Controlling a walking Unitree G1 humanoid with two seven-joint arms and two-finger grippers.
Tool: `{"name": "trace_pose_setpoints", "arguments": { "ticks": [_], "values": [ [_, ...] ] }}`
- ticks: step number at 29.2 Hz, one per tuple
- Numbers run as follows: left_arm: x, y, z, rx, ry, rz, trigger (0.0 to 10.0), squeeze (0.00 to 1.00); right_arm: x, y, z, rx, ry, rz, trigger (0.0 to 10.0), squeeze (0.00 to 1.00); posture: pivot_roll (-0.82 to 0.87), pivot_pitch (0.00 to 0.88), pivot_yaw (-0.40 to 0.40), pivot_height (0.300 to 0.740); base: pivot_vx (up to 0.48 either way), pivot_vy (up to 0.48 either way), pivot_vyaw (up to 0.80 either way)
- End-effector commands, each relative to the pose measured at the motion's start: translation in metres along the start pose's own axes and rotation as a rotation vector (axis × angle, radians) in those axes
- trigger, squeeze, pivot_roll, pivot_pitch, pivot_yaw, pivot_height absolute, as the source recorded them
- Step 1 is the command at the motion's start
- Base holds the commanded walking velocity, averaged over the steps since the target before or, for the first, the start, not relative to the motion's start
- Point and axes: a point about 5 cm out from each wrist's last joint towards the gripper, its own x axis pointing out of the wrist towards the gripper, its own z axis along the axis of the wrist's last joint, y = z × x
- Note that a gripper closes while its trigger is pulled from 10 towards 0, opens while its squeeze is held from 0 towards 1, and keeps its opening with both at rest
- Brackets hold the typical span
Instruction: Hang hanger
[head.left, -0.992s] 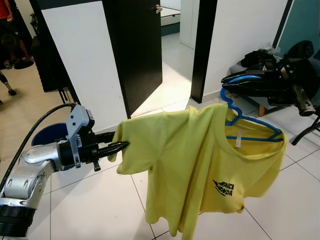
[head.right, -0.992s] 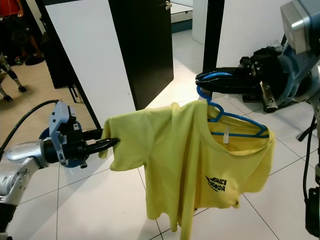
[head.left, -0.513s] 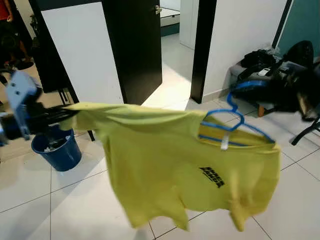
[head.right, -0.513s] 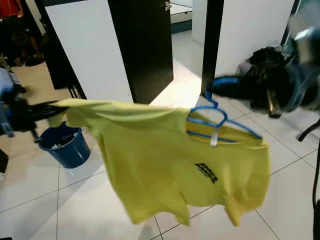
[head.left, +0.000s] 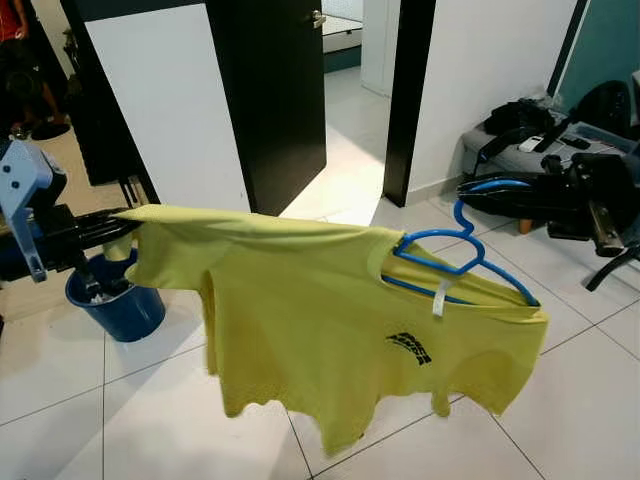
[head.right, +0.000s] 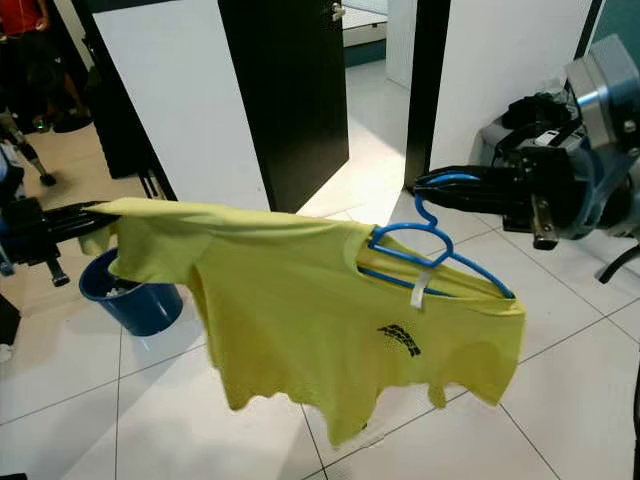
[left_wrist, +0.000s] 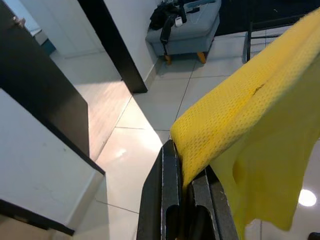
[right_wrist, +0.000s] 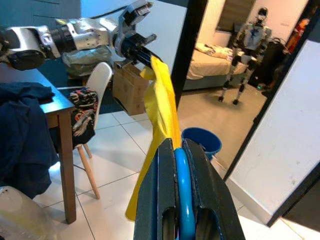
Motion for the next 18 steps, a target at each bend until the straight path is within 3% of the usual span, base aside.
{"name": "trace_pose_setpoints", "arguments": {
  "ticks": [1,4,6,9,16,18],
  "values": [
    [-0.012,0.011,0.004,-0.008,-0.029,0.086,0.0,0.00,0.003,0.005,-0.006,0.004,0.021,-0.001,0.0,0.00,-0.10,0.000,0.068,0.740,0.000,0.000,0.00],
    [-0.012,0.012,0.006,-0.007,-0.040,0.089,0.0,0.00,0.007,0.008,-0.015,0.026,0.037,0.003,0.0,0.00,-0.10,0.000,0.066,0.740,0.000,0.000,0.00],
    [-0.007,0.007,0.020,-0.006,-0.117,0.056,0.0,0.00,0.020,0.016,-0.043,0.099,0.051,0.003,0.0,0.00,-0.09,0.000,0.065,0.740,0.000,0.000,0.00],
    [-0.004,0.005,0.031,0.006,-0.160,0.028,0.0,0.00,0.028,0.022,-0.059,0.144,0.034,-0.010,0.0,0.00,-0.08,0.000,0.067,0.740,0.000,0.000,0.00],
    [-0.007,0.008,0.021,0.000,-0.122,0.039,0.0,0.00,0.019,0.014,-0.048,0.111,0.002,-0.063,0.0,0.00,-0.08,0.000,0.068,0.740,0.000,0.000,0.00],
    [-0.007,0.005,0.008,-0.035,-0.103,0.054,0.0,0.00,0.011,0.010,-0.040,0.083,0.002,-0.089,0.0,0.00,-0.09,0.000,0.066,0.740,0.000,0.000,0.00]
  ]
}}
